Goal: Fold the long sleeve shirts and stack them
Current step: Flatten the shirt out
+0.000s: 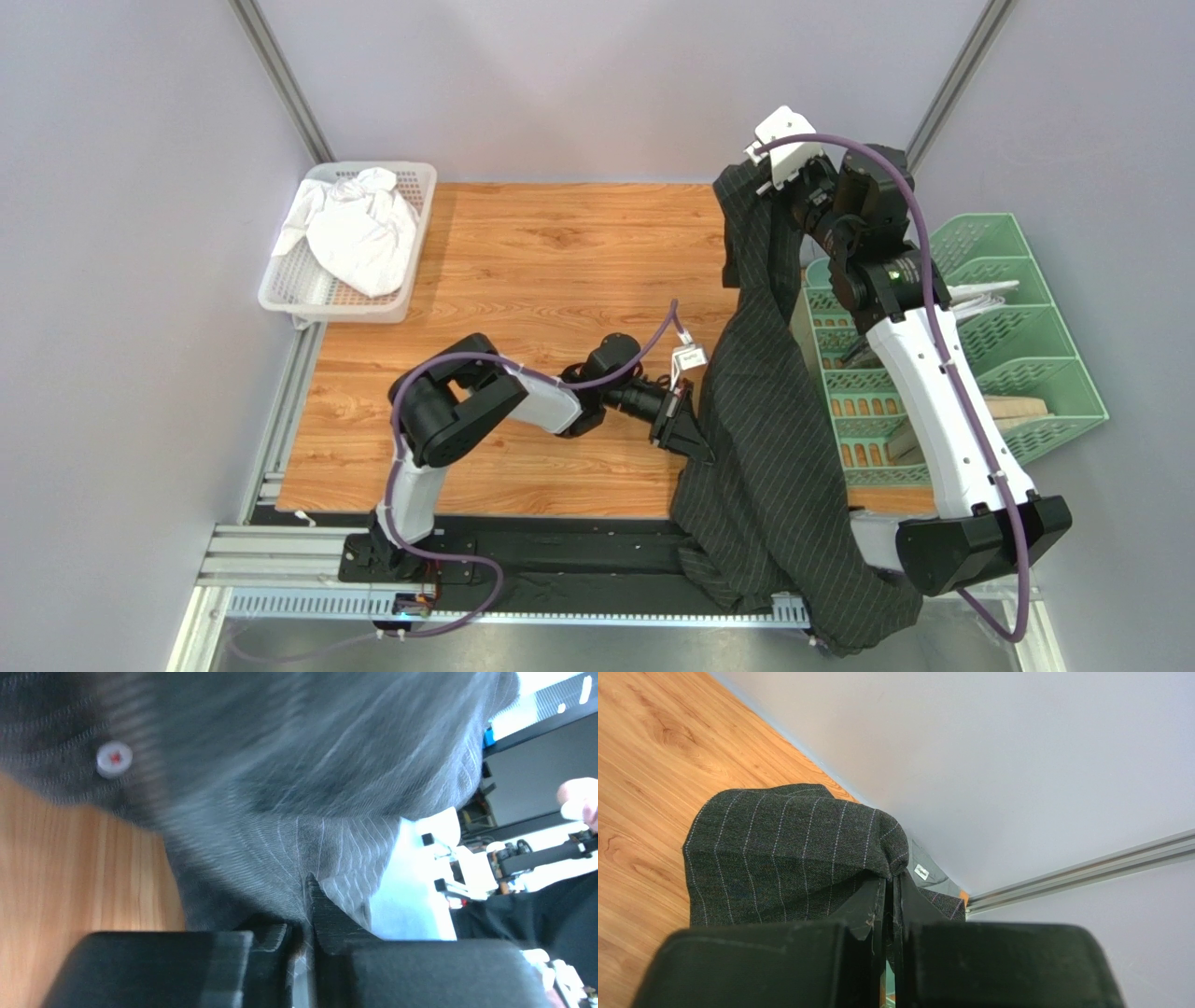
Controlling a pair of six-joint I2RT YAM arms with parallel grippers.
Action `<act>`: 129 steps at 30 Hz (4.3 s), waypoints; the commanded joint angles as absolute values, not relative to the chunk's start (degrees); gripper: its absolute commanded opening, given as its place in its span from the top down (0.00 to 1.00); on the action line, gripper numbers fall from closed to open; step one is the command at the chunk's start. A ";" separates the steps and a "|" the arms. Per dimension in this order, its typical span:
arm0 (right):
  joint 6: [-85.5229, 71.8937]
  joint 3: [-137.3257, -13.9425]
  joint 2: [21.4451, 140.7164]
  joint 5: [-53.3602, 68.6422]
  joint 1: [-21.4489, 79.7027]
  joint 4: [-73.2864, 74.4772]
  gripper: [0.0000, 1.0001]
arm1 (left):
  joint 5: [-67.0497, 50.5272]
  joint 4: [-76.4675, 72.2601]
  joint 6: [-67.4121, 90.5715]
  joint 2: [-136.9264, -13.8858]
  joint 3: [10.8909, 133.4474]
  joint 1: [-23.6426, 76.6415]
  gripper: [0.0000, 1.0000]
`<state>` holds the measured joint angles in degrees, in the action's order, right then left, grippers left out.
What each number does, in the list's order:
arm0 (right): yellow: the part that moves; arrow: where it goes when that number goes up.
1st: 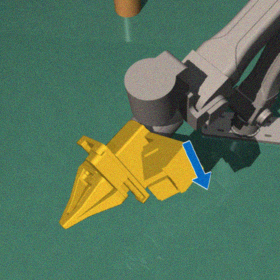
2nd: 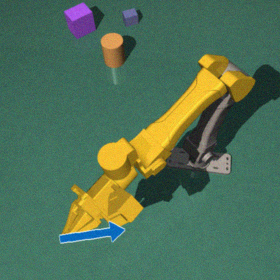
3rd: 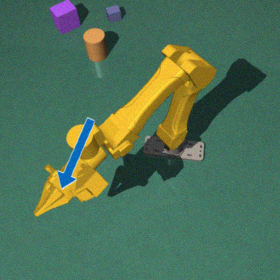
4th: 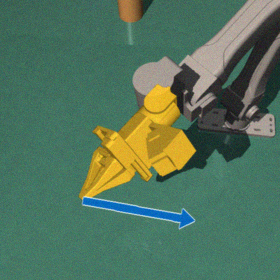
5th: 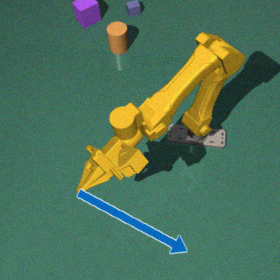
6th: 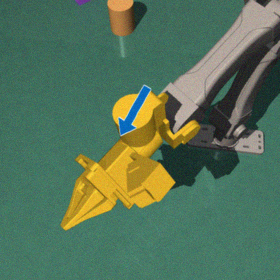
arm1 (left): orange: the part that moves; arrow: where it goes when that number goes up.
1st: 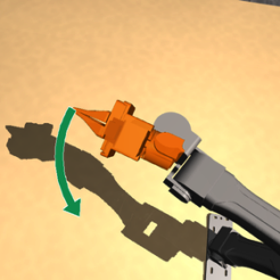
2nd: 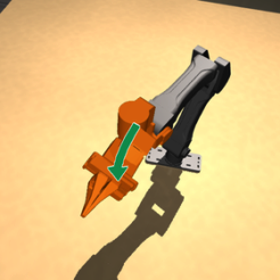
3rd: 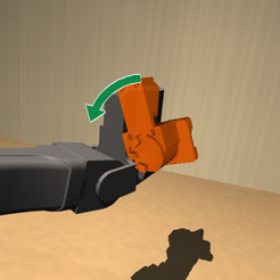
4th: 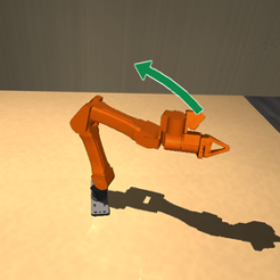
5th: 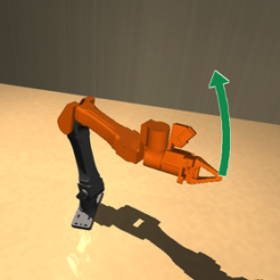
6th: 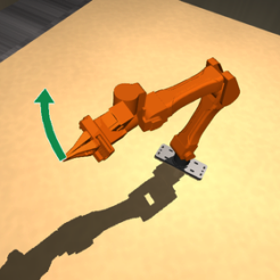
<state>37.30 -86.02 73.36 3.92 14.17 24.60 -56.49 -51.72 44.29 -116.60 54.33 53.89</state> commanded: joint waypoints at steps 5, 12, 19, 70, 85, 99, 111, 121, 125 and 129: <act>35.95 -90.26 68.30 2.20 14.06 23.82 1.00 | -52.66 5.00 13.13 -89.78 63.49 40.00 1.00; 31.21 -96.49 68.03 0.70 14.06 23.37 1.00 | -32.28 67.14 -19.54 -88.85 98.13 29.90 1.00; 27.86 -104.32 62.50 2.37 14.06 30.84 1.00 | -1.63 80.77 -29.97 -81.67 115.57 29.27 1.00; 30.25 -100.23 99.86 8.86 26.25 57.91 0.28 | -16.96 52.46 -32.69 -91.34 87.75 7.21 0.16; 21.26 -71.11 103.96 7.66 29.98 47.91 0.55 | -21.27 54.75 -32.52 -83.41 66.80 7.21 0.20; 33.66 -93.93 121.91 -3.96 13.81 55.36 0.57 | -19.78 54.67 -31.91 -88.68 68.64 7.12 0.21; 31.03 -80.52 102.92 11.51 24.24 61.79 0.43 | -17.14 52.03 -32.34 -97.82 65.75 7.38 0.26; 31.81 -65.58 103.97 7.66 26.10 56.87 0.48 | -14.51 54.23 -32.61 -94.92 59.24 7.47 0.27; 34.18 -61.27 103.71 2.56 26.02 55.03 0.49 | -10.38 53.88 -33.48 -93.17 55.47 7.38 0.27; 35.07 -61.26 103.54 0.18 24.17 55.37 0.50 | -8.52 54.40 -33.84 -93.43 55.10 6.42 0.27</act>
<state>32.18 -63.26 102.54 5.41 26.00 58.13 -11.31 53.54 -32.47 -94.56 55.31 7.31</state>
